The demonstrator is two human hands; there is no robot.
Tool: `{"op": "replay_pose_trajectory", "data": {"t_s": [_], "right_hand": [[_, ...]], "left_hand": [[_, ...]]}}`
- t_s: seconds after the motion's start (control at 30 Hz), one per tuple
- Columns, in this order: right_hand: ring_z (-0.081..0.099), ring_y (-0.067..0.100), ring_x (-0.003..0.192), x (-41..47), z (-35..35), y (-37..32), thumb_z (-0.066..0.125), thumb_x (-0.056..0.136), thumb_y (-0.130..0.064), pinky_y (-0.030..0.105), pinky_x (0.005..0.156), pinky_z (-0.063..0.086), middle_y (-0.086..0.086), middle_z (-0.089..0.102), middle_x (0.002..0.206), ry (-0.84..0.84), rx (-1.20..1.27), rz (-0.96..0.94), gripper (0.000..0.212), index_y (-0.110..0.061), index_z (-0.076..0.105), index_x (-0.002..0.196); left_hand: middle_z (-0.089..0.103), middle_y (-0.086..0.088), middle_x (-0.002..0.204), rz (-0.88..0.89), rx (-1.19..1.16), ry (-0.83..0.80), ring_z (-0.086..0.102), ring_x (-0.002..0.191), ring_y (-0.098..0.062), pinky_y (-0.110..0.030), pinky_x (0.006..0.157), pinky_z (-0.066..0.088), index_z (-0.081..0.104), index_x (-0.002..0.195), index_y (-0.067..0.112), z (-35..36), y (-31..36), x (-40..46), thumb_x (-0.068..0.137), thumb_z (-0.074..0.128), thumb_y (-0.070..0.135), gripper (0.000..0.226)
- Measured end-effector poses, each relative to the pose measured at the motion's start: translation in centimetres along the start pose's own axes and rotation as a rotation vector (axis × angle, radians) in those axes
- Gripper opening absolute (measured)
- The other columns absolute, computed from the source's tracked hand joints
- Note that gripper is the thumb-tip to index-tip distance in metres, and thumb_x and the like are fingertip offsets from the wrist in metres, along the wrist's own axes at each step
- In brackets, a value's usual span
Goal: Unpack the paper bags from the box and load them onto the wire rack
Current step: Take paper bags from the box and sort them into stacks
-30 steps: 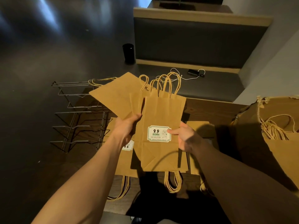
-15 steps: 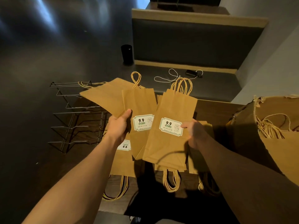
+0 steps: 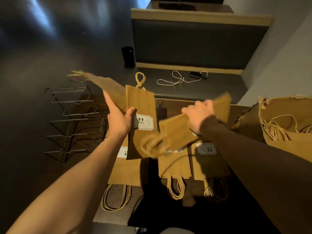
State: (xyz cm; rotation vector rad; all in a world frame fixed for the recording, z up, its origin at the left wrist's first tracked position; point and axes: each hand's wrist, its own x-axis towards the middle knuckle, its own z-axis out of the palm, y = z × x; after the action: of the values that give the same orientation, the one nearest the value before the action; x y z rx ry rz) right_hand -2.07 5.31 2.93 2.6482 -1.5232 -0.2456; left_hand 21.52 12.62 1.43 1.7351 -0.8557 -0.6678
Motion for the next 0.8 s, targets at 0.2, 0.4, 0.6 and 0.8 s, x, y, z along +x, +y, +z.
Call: {"op": "replay_pose_trajectory", "data": {"t_s": [0.2,0.4,0.6,0.8], "right_hand": [[0.049,0.033,0.117,0.7,-1.0,-3.0,0.058,0.082,-0.018,0.055,0.100,0.029,0.011,0.059,0.110,0.366,-0.169,-0.379,0.020,-0.016,0.072,0.095],[0.047,0.036,0.115,0.3,-0.6,-5.5,0.057,0.085,-0.018,0.050,0.088,0.040,0.013,0.054,0.124,0.382,0.006,-0.306,0.019,-0.014,0.072,0.095],[0.036,0.013,0.073,0.1,-1.1,-6.4,0.033,0.093,-0.038,0.034,0.072,0.035,-0.005,0.040,0.084,0.237,0.420,-0.189,0.024,-0.018,0.046,0.094],[0.041,0.013,0.080,-1.0,0.9,-5.9,0.065,0.086,-0.013,0.031,0.064,0.039,0.000,0.047,0.099,0.352,0.303,-0.366,0.037,-0.031,0.062,0.118]], "left_hand": [[0.041,0.003,0.150,0.307,0.206,-0.420,0.052,0.116,-0.005,-0.036,0.108,0.039,-0.017,0.154,0.042,2.0,1.4,-1.0,0.097,0.059,0.004,0.102],[0.066,0.004,0.105,0.235,0.057,-0.374,0.063,0.089,-0.005,-0.030,0.082,0.055,0.054,0.132,0.022,4.2,-0.1,-1.4,0.091,0.052,-0.004,0.049],[0.070,-0.014,0.083,-0.199,-0.311,-0.402,0.064,0.070,-0.020,-0.032,0.062,0.053,0.074,0.107,0.008,4.3,-0.3,-1.1,0.099,0.050,0.041,0.041],[0.041,-0.004,0.054,-0.165,-0.219,-0.387,0.035,0.048,-0.015,-0.026,0.048,0.027,0.058,0.067,0.012,4.7,-0.7,-0.9,0.095,0.061,0.018,0.030]]}}
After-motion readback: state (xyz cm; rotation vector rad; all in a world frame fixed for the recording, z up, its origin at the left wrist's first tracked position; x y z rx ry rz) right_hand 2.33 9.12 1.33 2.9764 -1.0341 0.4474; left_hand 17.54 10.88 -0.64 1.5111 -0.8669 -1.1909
